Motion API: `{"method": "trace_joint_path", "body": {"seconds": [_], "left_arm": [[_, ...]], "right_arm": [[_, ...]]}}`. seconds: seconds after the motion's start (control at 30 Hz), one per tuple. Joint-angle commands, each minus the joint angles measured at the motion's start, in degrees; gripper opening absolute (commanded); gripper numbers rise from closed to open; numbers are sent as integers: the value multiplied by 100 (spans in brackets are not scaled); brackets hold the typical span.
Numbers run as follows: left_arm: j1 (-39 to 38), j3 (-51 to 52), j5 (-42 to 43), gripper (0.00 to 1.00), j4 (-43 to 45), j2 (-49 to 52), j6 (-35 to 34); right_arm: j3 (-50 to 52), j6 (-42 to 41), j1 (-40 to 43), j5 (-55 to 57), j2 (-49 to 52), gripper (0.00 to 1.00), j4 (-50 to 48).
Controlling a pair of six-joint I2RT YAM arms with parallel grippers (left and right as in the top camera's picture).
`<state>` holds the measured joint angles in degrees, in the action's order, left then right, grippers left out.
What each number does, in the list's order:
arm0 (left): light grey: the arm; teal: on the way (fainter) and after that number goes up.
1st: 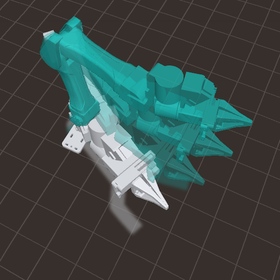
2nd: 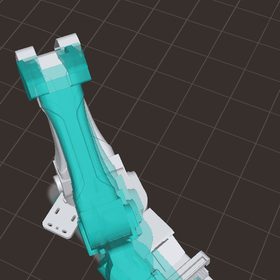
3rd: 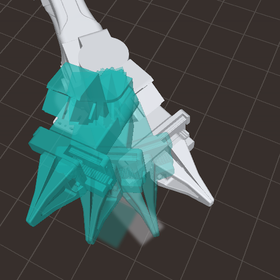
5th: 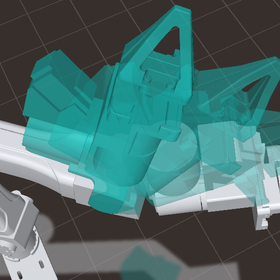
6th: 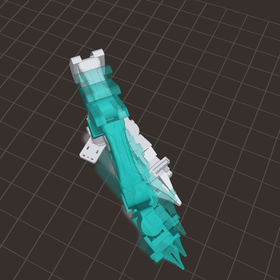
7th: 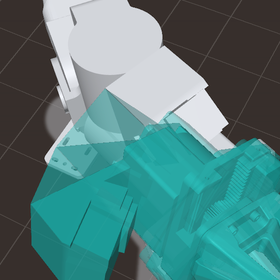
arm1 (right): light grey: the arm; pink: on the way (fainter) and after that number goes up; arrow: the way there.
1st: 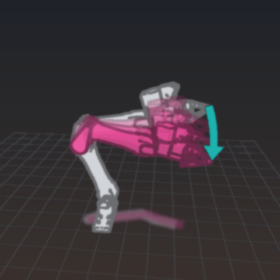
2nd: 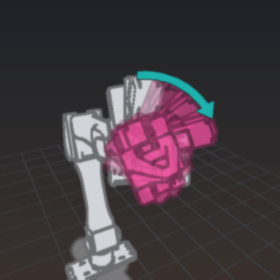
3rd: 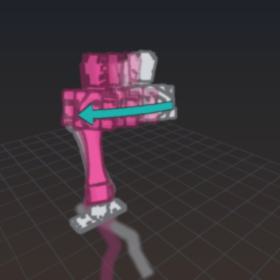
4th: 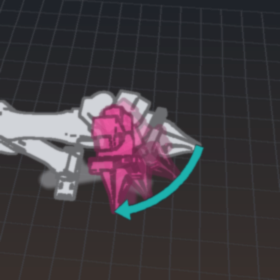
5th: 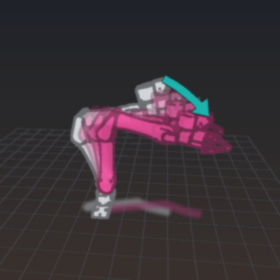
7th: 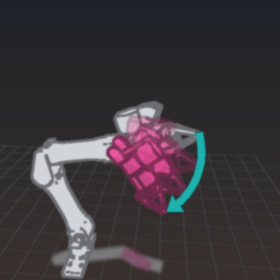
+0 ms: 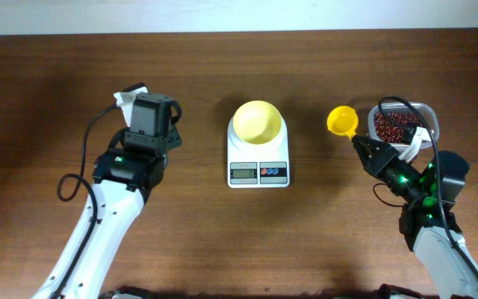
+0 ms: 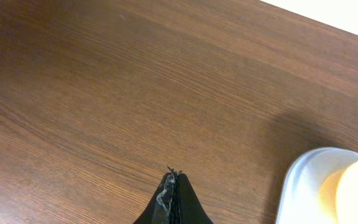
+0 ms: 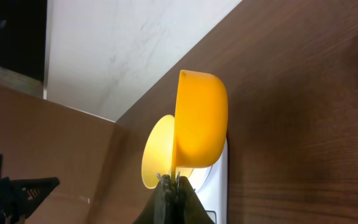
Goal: Scoop item into bowl and weigh 50g on scale
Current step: 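Withdraw left gripper from the scale to the left side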
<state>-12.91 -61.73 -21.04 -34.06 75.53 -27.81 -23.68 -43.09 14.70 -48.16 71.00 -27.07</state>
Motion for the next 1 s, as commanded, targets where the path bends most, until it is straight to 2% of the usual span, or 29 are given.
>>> {"method": "trace_joint_path", "body": {"seconds": [0.0,0.13,0.2,0.27,0.3,0.33,0.37,0.4,0.43,0.47,0.5,0.57,0.67,0.7,0.77,0.87,0.97], "left_arm": [[275,-37,1355,0,33,-61,876],[302,-431,2994,8,-592,-66,1978],[302,-763,3119,15,-1290,-66,2203],[302,-1351,3115,16,-2284,-68,2562],[302,-1672,3112,23,-2706,-68,2623],[302,-1923,3112,32,-3014,-68,2715],[302,-2068,3088,46,-3250,-68,2769],[302,-2079,3067,91,-3340,-68,2767],[302,-2076,3067,99,-3418,-52,2767],[302,-2076,3062,99,-3416,-52,2767],[302,-2076,2691,99,-3421,-55,2767],[293,-2076,2938,99,-3587,-52,2712],[291,-2076,2874,99,-3932,-55,5337],[293,-2076,2876,99,-4065,-57,5901],[295,-2076,3088,99,-4144,-57,6579],[295,-2076,3856,99,-4159,-57,7145],[319,-2076,3910,99,-4172,-57,7147]], "right_arm": [[-87,81,35,-437,24,4,-42],[-87,85,39,-1071,24,4,-39],[-87,90,39,-1145,24,4,-42],[-87,92,39,-1143,24,4,-42],[-87,116,39,-1143,24,4,-42],[-87,138,39,-1141,24,4,-42],[-87,238,37,-1145,26,4,-39],[-87,267,39,-1143,26,4,-39],[-87,289,37,-1145,26,4,-39],[-87,284,37,-1147,26,4,-39],[-87,284,37,-1167,26,4,-39],[-87,284,37,-1163,26,4,-42],[-87,284,37,-1176,26,4,-39],[-87,284,37,-1182,26,4,-39],[-87,284,37,-1178,26,4,-39],[-87,284,37,-1182,26,4,-37],[-87,284,37,-1182,26,4,-37]]}}
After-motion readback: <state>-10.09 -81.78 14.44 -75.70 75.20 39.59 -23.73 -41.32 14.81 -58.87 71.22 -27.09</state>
